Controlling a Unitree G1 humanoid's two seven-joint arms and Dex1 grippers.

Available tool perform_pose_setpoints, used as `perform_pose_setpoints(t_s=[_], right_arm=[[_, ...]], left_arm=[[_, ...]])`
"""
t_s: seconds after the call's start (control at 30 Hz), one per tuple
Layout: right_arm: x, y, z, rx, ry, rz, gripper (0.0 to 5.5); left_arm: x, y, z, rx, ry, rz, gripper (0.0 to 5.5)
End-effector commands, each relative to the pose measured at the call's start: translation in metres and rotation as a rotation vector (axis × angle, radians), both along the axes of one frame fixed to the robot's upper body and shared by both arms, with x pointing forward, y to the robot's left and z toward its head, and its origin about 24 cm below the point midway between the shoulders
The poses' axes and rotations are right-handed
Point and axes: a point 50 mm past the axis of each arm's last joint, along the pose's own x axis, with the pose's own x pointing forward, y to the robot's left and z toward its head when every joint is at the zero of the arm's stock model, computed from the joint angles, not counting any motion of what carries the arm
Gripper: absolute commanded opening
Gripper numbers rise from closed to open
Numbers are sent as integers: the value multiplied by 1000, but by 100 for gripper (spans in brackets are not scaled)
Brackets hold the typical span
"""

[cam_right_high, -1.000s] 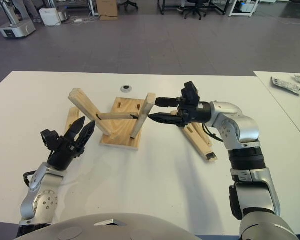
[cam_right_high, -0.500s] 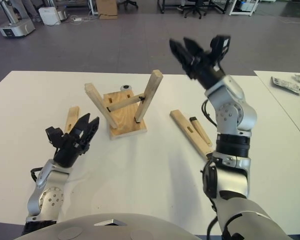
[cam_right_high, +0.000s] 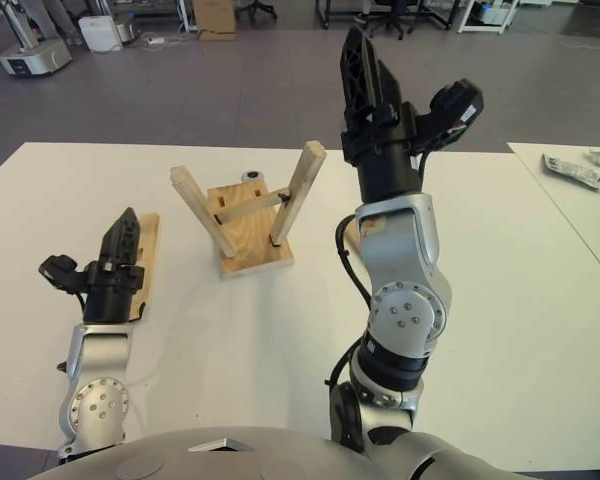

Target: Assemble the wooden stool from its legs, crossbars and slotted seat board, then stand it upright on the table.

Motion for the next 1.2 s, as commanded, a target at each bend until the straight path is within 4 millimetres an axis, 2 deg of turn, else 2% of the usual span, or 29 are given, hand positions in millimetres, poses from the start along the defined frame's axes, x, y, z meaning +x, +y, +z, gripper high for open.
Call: perform_pose_setpoints(t_s=[0.03,0.13,0.23,0.27,0.33,0.4,0.47,0.57,0.73,0.8,0.9,1.03,1.2], right_arm=[[9,-9,-32,37,241,-83,348],[10,-3,-29,-88,249,-67,348],[10,1,-18,-205,157,5,348],[11,3,-9,-304,98,2,348],[14,13,17,-695,-100,-80,348],[18,21,27,-1025,-259,-177,348],[23,30,19,-1238,-332,-149,348],[28,39,-8,-1515,-390,-32,348],[39,32,-29,-1583,-349,6,348],[44,30,-30,-1680,-377,-11,348],[54,40,-22,-1781,-436,4,348],[62,54,-48,-2069,-549,198,348],[63,44,-74,-2295,-579,335,348]], left_arm=[[-1,-8,-1,-126,1,52,312],[0,-8,0,-128,-2,53,312],[1,-9,-1,-127,-6,50,312],[1,-9,-1,-127,-4,54,312],[2,-16,-1,-98,-2,0,312],[5,-25,-2,-62,22,-74,312],[5,-28,-7,-76,58,-98,312],[5,-26,-12,-115,81,-95,312],[8,-30,-10,-71,67,-145,312],[9,-31,-9,-62,62,-159,312],[10,-32,-9,-61,60,-178,312],[13,-34,-7,-44,58,-200,312],[15,-33,-5,-40,58,-196,312]])
